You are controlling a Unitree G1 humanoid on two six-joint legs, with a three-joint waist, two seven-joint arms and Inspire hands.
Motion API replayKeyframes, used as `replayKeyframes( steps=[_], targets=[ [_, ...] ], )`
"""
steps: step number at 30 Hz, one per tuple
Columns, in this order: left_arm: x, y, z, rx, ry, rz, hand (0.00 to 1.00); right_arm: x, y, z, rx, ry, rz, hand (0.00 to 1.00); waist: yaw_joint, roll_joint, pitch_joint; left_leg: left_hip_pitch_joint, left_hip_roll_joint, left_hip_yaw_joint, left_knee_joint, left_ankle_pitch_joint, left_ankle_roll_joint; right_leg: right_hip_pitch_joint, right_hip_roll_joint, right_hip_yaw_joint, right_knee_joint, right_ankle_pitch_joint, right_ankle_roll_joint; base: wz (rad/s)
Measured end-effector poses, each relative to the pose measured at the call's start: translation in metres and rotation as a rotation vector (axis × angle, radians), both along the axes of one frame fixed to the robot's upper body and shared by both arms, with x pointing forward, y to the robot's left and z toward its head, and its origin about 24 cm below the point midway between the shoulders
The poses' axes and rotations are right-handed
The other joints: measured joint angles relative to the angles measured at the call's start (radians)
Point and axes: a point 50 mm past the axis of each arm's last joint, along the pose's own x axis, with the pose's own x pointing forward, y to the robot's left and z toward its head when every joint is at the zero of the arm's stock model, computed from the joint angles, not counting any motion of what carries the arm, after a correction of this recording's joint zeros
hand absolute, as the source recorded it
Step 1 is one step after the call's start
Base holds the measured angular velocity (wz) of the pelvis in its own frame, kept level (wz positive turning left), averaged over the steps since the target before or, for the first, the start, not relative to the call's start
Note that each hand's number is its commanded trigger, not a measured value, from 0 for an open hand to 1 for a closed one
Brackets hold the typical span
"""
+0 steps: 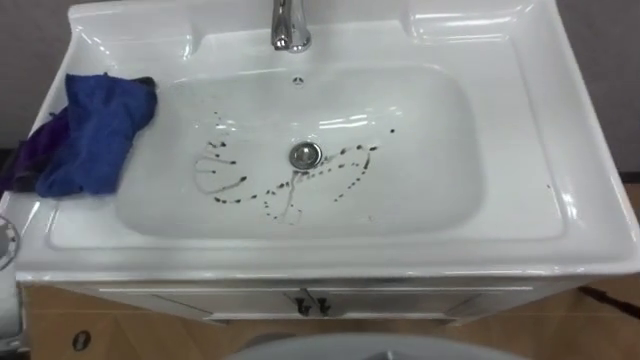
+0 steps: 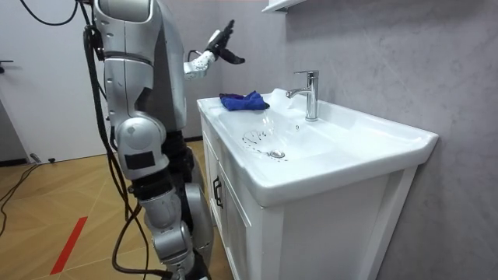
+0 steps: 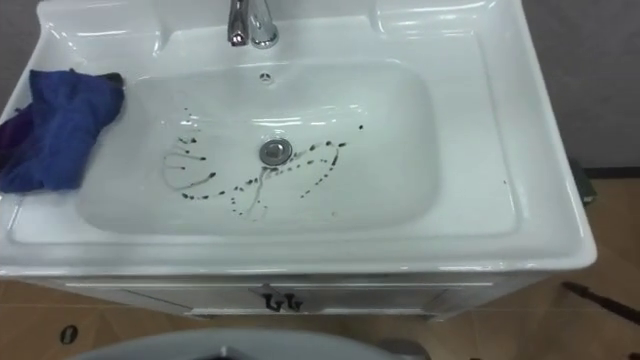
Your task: Wipe basin
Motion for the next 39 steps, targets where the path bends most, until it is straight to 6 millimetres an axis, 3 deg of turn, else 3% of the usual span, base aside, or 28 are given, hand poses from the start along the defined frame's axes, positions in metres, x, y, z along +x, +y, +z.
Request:
replayKeyframes(
  steps=[8,18,25,32,39],
  targets=[
    [0.014,-0.018,-0.003,0.057,0.082,-0.118,0.0,0.003,0.003,-0.002,0.015,0.015,-0.01,0.0,-0.005,-0.009,-0.0006,0.018,0.007,0.023,-0.011,0.0,0.0,-0.002,0.01,0.042,-0.001,0.004,-0.005,-0.14],
    [0.017,-0.028,-0.014,0.126,0.158,-0.11,0.0,0.0,0.01,-0.004,0.037,0.039,0.026,0.0,-0.012,-0.03,-0.0008,0.02,0.008,0.033,-0.014,0.0,0.0,-0.003,0.01,0.034,-0.002,0.01,-0.004,0.01],
    [0.016,-0.031,-0.02,0.115,0.177,-0.098,0.0,-0.003,0.012,-0.005,0.035,0.051,0.015,0.0,0.002,-0.028,-0.0016,0.016,0.017,0.045,-0.014,0.0,0.0,-0.003,0.022,0.047,-0.023,0.026,-0.006,-0.05],
    [0.014,-0.031,-0.031,0.079,0.218,-0.082,0.0,-0.006,0.011,-0.005,0.032,0.066,0.01,0.0,0.002,-0.02,-0.0081,0.014,0.018,0.046,-0.014,0.0,0.0,-0.01,0.021,0.049,-0.02,0.026,-0.006,0.0],
    [0.011,-0.028,-0.049,0.038,0.325,-0.08,0.0,0.001,0.012,-0.005,0.042,0.054,0.013,0.0,0.0,-0.031,-0.0124,0.007,0.017,0.044,-0.014,0.0,-0.001,-0.017,0.02,0.047,-0.016,0.026,-0.006,0.0]
  ],
)
